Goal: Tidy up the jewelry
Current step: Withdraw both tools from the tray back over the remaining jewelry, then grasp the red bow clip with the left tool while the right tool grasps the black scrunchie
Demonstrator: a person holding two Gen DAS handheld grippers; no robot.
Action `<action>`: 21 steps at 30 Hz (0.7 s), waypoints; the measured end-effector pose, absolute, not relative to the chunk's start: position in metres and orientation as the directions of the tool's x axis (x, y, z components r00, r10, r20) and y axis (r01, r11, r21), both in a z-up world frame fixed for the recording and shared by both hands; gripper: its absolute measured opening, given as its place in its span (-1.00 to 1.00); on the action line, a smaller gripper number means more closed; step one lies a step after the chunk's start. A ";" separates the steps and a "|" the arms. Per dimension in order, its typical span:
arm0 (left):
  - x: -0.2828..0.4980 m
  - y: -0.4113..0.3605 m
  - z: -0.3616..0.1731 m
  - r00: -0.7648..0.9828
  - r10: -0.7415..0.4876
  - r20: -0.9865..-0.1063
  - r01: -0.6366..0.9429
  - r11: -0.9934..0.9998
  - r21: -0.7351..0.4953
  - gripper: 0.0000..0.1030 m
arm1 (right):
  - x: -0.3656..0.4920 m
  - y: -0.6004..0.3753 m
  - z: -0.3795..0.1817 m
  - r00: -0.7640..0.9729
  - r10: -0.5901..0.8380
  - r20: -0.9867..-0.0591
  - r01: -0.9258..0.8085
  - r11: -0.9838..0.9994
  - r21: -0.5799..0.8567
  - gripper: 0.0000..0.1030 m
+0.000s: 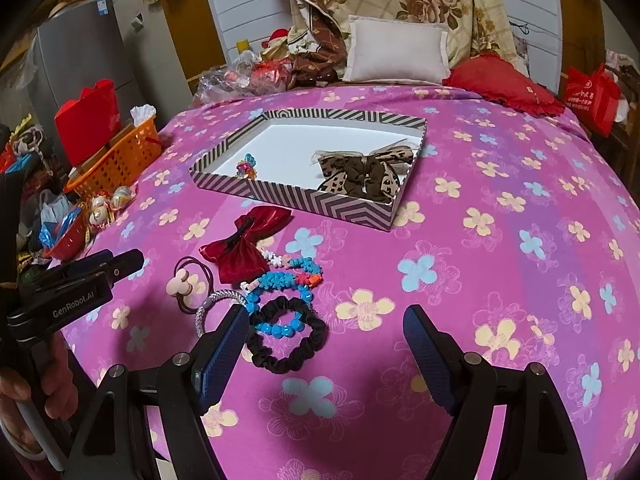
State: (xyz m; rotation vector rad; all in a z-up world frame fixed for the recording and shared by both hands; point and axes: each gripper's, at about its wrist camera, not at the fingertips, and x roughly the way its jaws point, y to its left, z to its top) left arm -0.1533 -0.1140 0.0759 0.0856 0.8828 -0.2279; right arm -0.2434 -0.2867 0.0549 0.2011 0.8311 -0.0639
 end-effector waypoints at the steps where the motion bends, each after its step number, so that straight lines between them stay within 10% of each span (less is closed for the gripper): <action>1: -0.153 -0.114 0.075 0.612 -0.162 -0.774 0.233 0.972 -0.019 0.09 | -0.243 -0.287 0.054 0.673 0.023 -0.740 0.134 0.979 0.153 0.50; 21: -0.136 -0.099 0.057 0.529 -0.216 -0.821 0.203 0.971 -0.125 0.09 | -0.239 -0.275 0.021 0.624 0.062 -0.779 0.067 0.989 0.132 0.45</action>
